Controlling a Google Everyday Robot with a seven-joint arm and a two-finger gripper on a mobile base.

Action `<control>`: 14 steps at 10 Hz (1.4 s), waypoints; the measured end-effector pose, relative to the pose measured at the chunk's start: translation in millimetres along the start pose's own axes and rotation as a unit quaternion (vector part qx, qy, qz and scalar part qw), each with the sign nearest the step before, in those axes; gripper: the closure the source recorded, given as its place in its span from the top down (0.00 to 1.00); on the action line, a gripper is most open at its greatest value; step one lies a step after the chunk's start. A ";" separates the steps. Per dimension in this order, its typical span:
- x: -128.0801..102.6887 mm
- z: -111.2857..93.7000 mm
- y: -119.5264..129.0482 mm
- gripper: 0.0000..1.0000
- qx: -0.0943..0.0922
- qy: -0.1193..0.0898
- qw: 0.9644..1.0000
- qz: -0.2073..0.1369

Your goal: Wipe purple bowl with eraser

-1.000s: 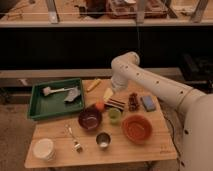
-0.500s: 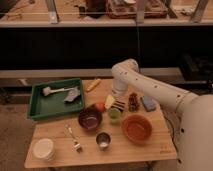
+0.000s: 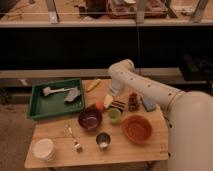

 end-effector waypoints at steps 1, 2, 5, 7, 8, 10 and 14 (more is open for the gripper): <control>-0.2 12.8 5.3 0.80 -0.006 -0.002 1.000 0.004; -1.1 20.5 10.3 0.80 -0.009 -0.002 1.000 0.008; -3.7 39.0 20.4 0.80 -0.011 -0.004 1.000 0.020; -2.1 50.3 15.6 0.71 -0.007 -0.007 1.000 0.021; -2.9 54.7 14.0 0.62 -0.005 -0.009 1.000 0.022; -2.9 57.9 9.6 0.44 -0.001 -0.009 1.000 0.023; -1.7 48.8 11.8 0.06 -0.012 -0.006 0.999 0.045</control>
